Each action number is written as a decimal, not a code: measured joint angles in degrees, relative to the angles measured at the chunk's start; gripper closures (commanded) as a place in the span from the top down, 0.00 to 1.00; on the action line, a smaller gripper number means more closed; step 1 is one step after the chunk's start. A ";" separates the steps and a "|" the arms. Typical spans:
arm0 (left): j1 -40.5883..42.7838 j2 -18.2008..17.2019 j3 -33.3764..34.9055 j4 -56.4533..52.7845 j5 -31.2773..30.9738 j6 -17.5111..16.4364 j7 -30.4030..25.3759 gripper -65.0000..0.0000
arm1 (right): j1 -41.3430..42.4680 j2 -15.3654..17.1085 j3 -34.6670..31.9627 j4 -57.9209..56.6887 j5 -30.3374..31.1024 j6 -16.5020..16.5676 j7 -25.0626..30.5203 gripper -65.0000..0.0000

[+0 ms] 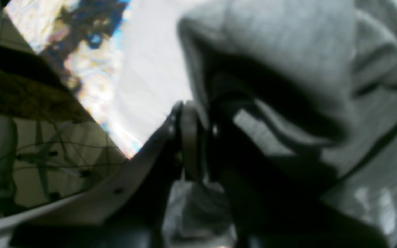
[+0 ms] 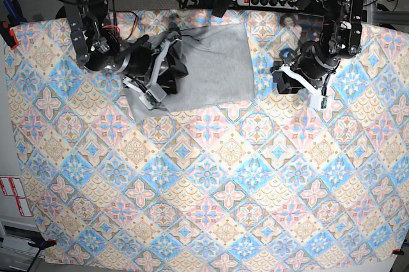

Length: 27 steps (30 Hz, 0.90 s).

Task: Fold the T-shirt properly
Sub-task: 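Fold the strip's end with the right gripper over toward the left gripper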

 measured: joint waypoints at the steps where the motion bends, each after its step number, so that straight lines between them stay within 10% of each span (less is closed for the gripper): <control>1: -0.02 0.00 -0.31 0.00 -0.02 0.00 -0.02 0.17 | 0.94 0.00 -1.31 0.37 0.00 -0.02 0.24 0.01; 17: 2.95 0.09 -5.84 0.00 0.17 0.22 0.04 0.17 | 16.13 0.13 -21.94 -1.44 0.57 0.22 0.46 0.02; 27: 2.69 0.17 -5.73 0.00 -0.02 0.00 0.00 0.17 | 16.17 0.15 -22.75 -8.09 0.02 0.00 0.52 0.30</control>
